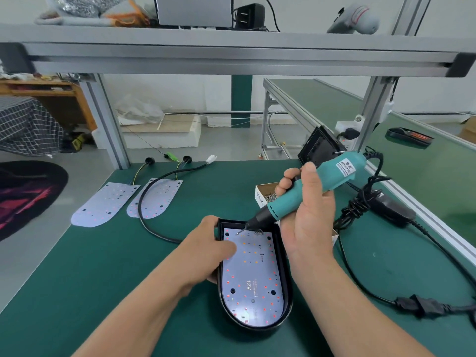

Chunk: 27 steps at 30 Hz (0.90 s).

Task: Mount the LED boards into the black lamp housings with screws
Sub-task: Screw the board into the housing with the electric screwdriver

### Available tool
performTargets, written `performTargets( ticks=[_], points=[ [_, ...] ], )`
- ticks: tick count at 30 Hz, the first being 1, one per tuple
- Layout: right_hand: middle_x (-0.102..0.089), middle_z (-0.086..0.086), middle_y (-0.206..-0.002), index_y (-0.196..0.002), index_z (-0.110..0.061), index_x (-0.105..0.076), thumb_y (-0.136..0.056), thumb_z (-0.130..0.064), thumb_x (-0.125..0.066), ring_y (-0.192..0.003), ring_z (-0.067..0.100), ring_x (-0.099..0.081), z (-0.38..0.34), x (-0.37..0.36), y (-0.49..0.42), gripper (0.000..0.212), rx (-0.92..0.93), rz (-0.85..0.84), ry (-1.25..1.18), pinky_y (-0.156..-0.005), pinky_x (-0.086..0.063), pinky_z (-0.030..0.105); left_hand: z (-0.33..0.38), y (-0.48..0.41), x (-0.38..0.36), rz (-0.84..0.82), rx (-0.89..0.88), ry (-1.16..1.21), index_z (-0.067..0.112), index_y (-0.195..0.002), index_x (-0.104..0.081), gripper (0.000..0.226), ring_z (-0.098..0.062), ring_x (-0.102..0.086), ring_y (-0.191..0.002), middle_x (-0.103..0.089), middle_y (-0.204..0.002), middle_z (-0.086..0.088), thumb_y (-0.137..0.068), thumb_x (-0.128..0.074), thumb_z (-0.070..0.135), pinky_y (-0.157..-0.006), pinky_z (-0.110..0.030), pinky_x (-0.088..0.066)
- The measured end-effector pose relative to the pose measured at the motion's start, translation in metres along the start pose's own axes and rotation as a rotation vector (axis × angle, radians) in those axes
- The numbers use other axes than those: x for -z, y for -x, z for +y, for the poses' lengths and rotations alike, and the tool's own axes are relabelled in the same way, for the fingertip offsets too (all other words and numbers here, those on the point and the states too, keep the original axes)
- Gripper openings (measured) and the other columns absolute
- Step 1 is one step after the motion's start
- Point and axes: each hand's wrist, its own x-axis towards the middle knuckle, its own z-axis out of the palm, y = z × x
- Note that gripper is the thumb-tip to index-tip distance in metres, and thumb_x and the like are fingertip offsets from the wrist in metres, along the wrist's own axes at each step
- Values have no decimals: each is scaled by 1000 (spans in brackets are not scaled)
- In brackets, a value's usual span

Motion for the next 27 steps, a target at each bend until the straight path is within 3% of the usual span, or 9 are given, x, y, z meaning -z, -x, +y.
performTargets(
  ticks=[9,17,27],
  points=[
    [-65,10,-90,-110,-12,-51,-101,-26,-68,-69,19,-57,9,-7,4,24,-17,-92,38,-68,-54,30,-2,-1,13,-201,11,48,25,-128,-49,58,-27,-80,-98,-81,-111,-4,-75,-70,10,-70,-38,-63],
    [-66,9,-90,-96,-17,-60,-101,-25,-67,-70,18,-57,8,-10,8,13,4,-135,87,-69,-53,29,-2,-1,13,-205,4,59,25,-129,-49,58,-29,-80,-97,-81,-111,-7,-77,-69,7,-71,-39,-63],
    [-66,9,-91,-95,-19,-62,-101,-26,-69,-71,19,-58,8,-11,7,12,1,-151,114,-73,-53,33,-2,-1,12,-203,-4,31,28,-126,-47,56,-32,-79,-100,-81,-112,-7,-78,-69,11,-75,-46,-66]
  ],
)
